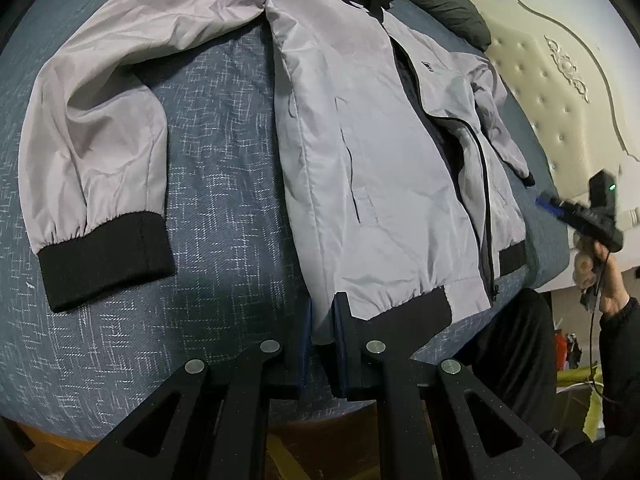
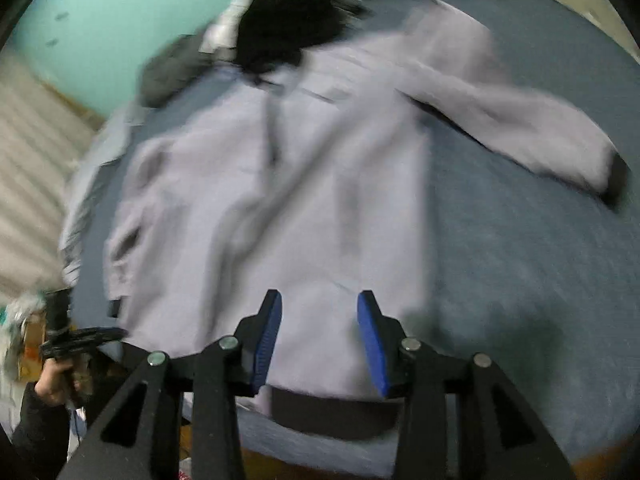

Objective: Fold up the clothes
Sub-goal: 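Release the waistband with both grippers and lift them away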

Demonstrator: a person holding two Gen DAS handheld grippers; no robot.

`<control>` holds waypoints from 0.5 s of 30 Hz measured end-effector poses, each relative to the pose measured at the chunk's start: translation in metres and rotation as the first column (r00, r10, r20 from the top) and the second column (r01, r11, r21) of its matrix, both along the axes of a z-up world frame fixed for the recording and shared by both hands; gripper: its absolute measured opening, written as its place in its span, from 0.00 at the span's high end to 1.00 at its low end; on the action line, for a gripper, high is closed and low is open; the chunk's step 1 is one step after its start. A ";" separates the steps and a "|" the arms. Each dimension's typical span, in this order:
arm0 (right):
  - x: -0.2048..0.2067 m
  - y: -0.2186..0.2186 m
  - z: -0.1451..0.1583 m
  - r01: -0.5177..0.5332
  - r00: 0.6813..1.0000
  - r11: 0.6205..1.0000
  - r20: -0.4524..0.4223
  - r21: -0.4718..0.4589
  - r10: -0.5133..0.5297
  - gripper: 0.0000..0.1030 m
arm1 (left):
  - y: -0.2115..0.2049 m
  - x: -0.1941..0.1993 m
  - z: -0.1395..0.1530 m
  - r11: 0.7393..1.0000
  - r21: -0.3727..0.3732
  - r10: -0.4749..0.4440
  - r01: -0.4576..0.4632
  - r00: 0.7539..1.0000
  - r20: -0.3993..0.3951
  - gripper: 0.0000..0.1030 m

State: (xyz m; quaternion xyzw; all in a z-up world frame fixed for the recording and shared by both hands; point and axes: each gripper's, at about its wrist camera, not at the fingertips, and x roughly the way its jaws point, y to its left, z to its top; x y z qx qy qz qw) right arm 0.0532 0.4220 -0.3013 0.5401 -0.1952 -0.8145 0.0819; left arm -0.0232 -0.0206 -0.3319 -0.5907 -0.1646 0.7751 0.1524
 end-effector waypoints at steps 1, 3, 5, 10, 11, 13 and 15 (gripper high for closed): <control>0.005 0.009 -0.009 0.008 1.000 1.000 0.027 0.001 -0.008 0.62 | 0.000 0.000 0.000 1.000 0.000 -0.001 0.001 1.000 -0.001 0.89; 0.015 0.018 -0.026 0.019 0.998 1.000 0.067 -0.007 -0.018 0.62 | 0.001 0.000 0.001 1.000 -0.001 0.001 -0.001 1.000 -0.001 0.89; 0.022 0.020 -0.041 0.032 0.996 0.998 0.085 -0.053 -0.027 0.62 | 0.002 0.000 0.002 1.000 -0.003 0.002 -0.002 1.000 -0.001 0.89; 0.023 0.011 -0.060 0.040 0.994 0.995 0.108 -0.089 -0.030 0.60 | 0.006 0.000 0.006 1.000 -0.011 -0.001 0.001 1.000 -0.008 0.89; 0.023 0.008 -0.062 0.039 0.993 0.997 0.110 -0.074 -0.030 0.64 | 0.006 0.000 0.007 1.000 -0.013 -0.001 0.001 1.000 -0.010 0.89; 0.021 0.006 -0.061 0.037 0.994 0.999 0.107 -0.038 -0.033 0.83 | 0.007 0.001 0.011 1.000 -0.018 -0.004 0.003 1.000 -0.015 0.89; 0.022 0.003 -0.051 0.023 0.995 1.000 0.093 -0.021 -0.021 0.90 | 0.009 0.003 0.014 1.000 -0.027 -0.010 0.010 1.000 -0.023 0.89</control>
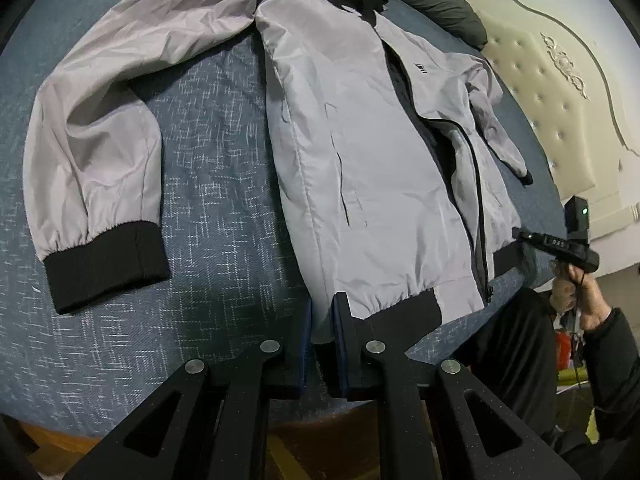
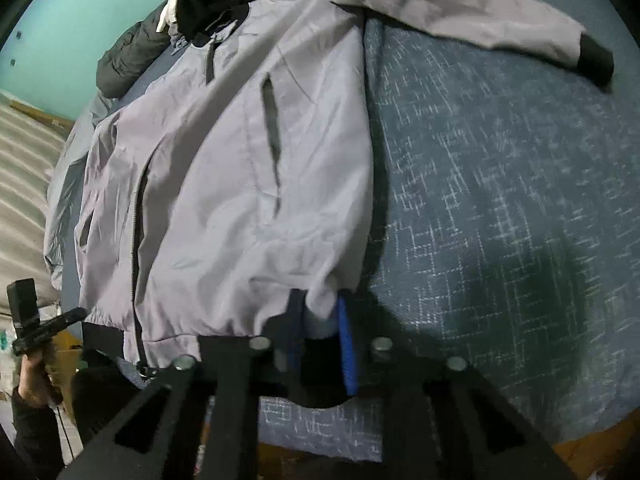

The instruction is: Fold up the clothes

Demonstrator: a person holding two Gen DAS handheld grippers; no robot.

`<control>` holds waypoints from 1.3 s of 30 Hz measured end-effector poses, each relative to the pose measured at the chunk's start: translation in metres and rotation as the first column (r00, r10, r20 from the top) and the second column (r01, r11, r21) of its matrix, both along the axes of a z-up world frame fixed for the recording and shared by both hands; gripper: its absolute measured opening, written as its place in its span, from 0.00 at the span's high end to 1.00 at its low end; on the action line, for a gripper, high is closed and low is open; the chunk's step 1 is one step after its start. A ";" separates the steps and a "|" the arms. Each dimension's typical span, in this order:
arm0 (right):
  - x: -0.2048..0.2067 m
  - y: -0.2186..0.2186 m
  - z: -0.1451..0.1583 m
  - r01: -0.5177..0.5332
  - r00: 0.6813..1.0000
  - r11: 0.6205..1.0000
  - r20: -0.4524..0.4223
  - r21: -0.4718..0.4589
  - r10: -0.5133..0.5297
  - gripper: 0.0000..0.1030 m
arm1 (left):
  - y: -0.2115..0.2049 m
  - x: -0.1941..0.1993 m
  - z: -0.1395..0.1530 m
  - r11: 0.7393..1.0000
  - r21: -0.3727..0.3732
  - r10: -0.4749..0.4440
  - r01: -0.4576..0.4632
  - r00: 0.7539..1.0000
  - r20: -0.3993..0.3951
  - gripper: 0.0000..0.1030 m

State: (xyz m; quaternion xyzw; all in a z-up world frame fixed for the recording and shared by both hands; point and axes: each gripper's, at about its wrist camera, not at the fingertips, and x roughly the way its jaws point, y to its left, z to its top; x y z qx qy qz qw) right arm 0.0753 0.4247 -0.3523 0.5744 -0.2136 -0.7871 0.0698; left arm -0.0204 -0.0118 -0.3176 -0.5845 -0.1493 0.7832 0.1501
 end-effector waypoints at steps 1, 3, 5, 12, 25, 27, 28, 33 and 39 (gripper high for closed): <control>0.001 0.000 0.008 -0.010 1.000 1.000 -0.010 0.008 0.010 0.91 | 0.001 0.001 0.002 1.000 0.000 -0.002 0.002 1.000 -0.004 0.90; 0.006 0.002 0.026 -0.021 1.000 1.000 -0.023 0.021 0.021 0.92 | 0.002 0.004 0.008 1.000 -0.004 -0.011 0.011 1.000 -0.012 0.90; 0.013 0.004 0.041 -0.031 0.999 0.998 -0.015 0.049 0.031 0.92 | 0.003 0.008 0.015 0.999 -0.012 -0.030 0.030 0.999 -0.021 0.91; 0.026 0.001 0.041 -0.045 0.998 0.993 0.057 0.107 0.039 0.92 | 0.005 0.022 0.021 0.996 -0.028 -0.084 0.084 0.996 0.013 0.91; -0.027 0.012 0.075 0.052 0.997 0.981 -0.066 0.187 -0.040 0.75 | -0.027 -0.006 0.042 0.991 -0.127 0.027 -0.035 0.998 -0.059 0.64; -0.048 0.003 0.088 0.041 0.993 0.985 -0.118 0.168 -0.021 0.72 | -0.025 -0.022 0.051 0.989 -0.137 0.041 -0.054 0.994 -0.101 0.63; -0.058 -0.005 0.092 0.022 0.991 0.986 -0.132 0.164 0.000 0.72 | -0.022 -0.031 0.055 0.988 -0.139 0.046 -0.063 0.992 -0.121 0.63; -0.109 -0.062 0.088 -0.094 0.979 0.983 -0.164 0.158 0.120 0.60 | -0.003 -0.078 0.063 0.985 -0.144 0.067 -0.100 0.973 -0.222 0.49; -0.178 -0.116 0.073 -0.155 0.970 0.969 -0.155 0.192 0.186 0.60 | 0.012 -0.124 0.040 0.983 -0.140 0.078 -0.118 0.962 -0.263 0.49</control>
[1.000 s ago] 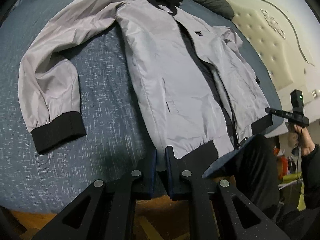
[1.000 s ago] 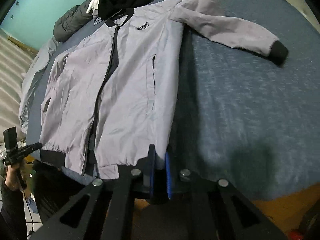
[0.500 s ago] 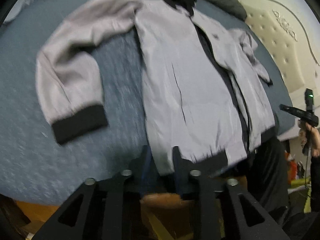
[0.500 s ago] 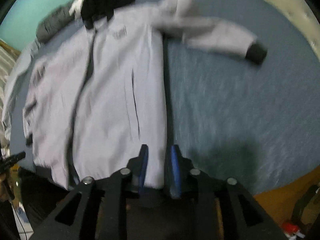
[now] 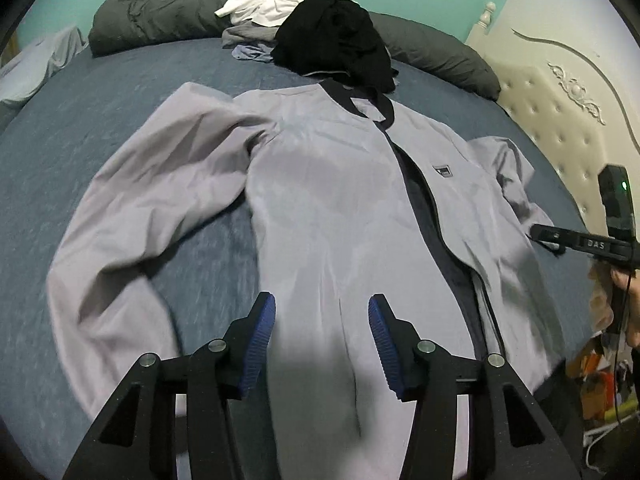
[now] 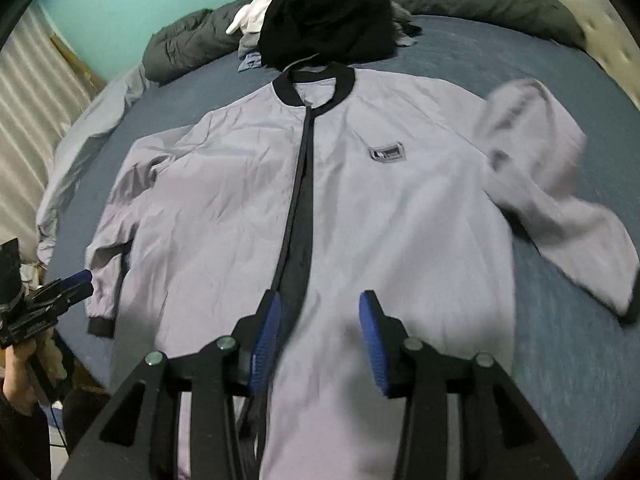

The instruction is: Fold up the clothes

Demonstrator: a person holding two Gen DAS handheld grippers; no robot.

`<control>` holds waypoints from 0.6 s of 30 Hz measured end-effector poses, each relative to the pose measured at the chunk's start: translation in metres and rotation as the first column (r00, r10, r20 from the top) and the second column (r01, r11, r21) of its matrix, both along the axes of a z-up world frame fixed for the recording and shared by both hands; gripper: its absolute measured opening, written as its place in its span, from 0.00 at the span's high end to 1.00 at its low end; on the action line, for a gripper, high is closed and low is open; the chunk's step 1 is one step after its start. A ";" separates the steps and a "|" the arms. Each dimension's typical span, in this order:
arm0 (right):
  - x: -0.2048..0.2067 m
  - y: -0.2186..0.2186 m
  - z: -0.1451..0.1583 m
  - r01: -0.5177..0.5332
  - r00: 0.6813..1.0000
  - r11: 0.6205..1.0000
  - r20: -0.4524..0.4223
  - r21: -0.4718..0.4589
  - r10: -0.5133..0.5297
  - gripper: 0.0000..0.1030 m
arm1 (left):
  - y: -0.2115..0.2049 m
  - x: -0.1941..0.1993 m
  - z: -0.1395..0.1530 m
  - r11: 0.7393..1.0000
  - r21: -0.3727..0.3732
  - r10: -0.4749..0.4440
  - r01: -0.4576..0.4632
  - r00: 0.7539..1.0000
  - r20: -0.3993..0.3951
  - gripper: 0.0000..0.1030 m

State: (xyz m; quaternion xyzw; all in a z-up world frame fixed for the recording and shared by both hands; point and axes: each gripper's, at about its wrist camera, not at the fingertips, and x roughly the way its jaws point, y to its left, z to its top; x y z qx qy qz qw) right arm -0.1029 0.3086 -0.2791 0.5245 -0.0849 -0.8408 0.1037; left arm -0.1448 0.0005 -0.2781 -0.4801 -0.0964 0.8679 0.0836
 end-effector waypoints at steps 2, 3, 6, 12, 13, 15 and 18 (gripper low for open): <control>-0.016 -0.012 -0.004 -0.006 1.000 1.000 0.001 0.013 0.006 0.59 | 0.003 -0.013 -0.008 1.000 -0.002 0.004 -0.004 1.000 -0.011 0.49; -0.026 -0.016 -0.007 -0.010 1.000 1.000 0.004 0.019 0.010 0.59 | 0.004 -0.020 -0.013 1.000 0.001 0.006 -0.006 1.000 -0.015 0.49; -0.055 -0.024 -0.019 -0.009 1.000 0.998 0.012 0.059 0.009 0.59 | 0.003 -0.038 -0.028 1.000 0.016 0.023 -0.023 0.999 -0.034 0.49; -0.106 -0.033 -0.043 -0.007 1.000 0.992 0.020 0.129 0.004 0.59 | 0.003 -0.057 -0.056 1.000 0.012 0.025 -0.024 0.998 -0.058 0.49; -0.113 -0.035 -0.046 -0.013 1.000 0.989 0.019 0.145 0.010 0.59 | 0.004 -0.058 -0.061 1.000 0.007 0.020 -0.020 0.998 -0.062 0.49; -0.127 -0.040 -0.053 -0.021 1.000 0.986 0.013 0.167 0.019 0.59 | 0.004 -0.059 -0.068 1.000 0.005 0.017 -0.017 0.998 -0.058 0.49; -0.147 -0.047 -0.064 -0.027 1.000 0.977 0.007 0.210 0.026 0.59 | 0.005 -0.061 -0.073 1.000 0.023 0.011 -0.010 0.998 -0.056 0.49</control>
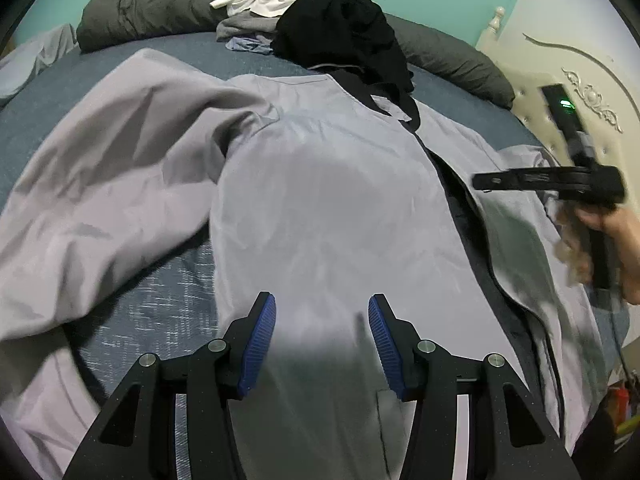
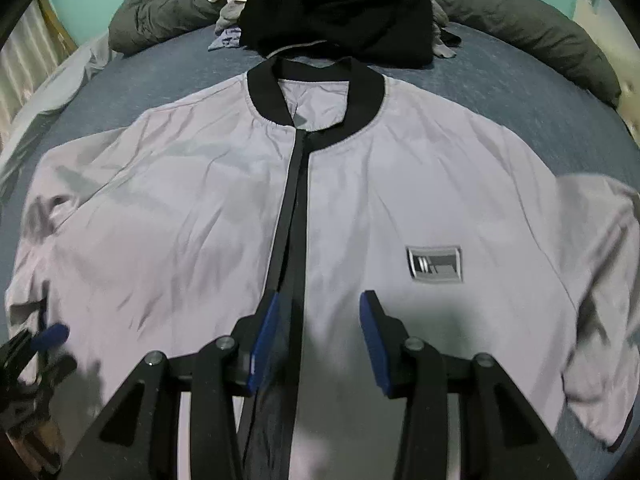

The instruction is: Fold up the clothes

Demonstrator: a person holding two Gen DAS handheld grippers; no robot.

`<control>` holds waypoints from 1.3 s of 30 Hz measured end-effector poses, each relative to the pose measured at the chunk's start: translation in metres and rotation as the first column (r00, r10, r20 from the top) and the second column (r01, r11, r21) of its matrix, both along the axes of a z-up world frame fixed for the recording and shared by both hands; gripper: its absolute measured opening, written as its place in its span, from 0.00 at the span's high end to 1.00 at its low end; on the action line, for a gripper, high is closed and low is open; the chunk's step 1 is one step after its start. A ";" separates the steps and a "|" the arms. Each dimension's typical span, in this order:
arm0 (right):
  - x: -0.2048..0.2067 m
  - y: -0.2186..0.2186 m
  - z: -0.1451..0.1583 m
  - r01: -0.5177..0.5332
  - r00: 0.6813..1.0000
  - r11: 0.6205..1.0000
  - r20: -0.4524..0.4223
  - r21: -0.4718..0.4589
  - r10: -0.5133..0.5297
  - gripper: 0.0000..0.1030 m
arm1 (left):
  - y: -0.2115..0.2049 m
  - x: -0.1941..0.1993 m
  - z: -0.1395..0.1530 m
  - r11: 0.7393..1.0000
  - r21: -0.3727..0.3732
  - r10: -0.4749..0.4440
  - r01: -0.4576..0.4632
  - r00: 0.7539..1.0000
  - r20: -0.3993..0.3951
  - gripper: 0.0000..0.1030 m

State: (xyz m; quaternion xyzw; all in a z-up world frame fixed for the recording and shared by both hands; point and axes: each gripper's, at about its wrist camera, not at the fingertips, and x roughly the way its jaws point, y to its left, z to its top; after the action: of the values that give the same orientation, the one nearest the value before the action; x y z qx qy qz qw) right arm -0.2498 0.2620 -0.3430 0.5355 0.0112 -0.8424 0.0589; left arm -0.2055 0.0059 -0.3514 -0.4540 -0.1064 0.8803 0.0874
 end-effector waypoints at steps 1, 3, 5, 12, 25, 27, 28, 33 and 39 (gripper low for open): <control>-0.006 -0.003 -0.004 -0.003 1.000 1.000 -0.003 0.022 0.003 0.59 | 0.001 0.000 0.000 1.000 0.006 -0.004 0.004 1.000 -0.004 0.49; -0.016 -0.009 -0.011 -0.011 1.000 0.998 -0.003 0.070 0.011 0.59 | 0.003 -0.002 0.000 1.000 0.003 -0.005 0.005 1.000 -0.007 0.49; -0.025 -0.015 -0.018 -0.020 1.000 0.993 0.001 0.113 0.020 0.59 | 0.003 -0.004 0.000 1.000 0.012 -0.006 0.006 1.000 -0.002 0.49; -0.037 -0.016 -0.035 -0.008 1.000 0.982 0.007 0.191 0.007 0.66 | 0.005 -0.006 -0.003 0.999 0.035 -0.019 0.019 1.000 0.001 0.49; -0.031 0.048 0.013 0.118 0.982 0.983 -0.130 -0.142 -0.137 0.96 | 0.008 -0.002 -0.009 0.999 0.032 -0.029 0.029 1.000 0.012 0.49; -0.032 0.046 0.023 0.100 0.981 0.983 -0.150 -0.157 -0.123 0.96 | 0.008 -0.001 -0.008 0.999 0.032 -0.030 0.030 0.999 0.011 0.49; -0.032 0.044 0.027 0.097 0.980 0.981 -0.157 -0.169 -0.124 0.96 | 0.008 -0.001 -0.009 0.999 0.033 -0.031 0.030 0.999 0.011 0.49; -0.042 0.029 0.029 0.091 0.982 0.982 -0.151 -0.166 -0.116 0.96 | 0.008 -0.002 -0.009 0.999 0.036 -0.027 0.027 1.000 0.013 0.49; -0.060 0.014 -0.013 0.123 0.992 0.990 -0.022 -0.062 -0.125 0.96 | 0.005 -0.001 -0.008 0.999 0.050 -0.022 0.022 1.000 0.013 0.49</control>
State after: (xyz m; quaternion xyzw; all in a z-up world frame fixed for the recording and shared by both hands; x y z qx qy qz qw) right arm -0.3100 0.2755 -0.3561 0.5220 -0.0469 -0.8514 0.0226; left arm -0.2062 0.0109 -0.3599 -0.4586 -0.1240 0.8733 0.1077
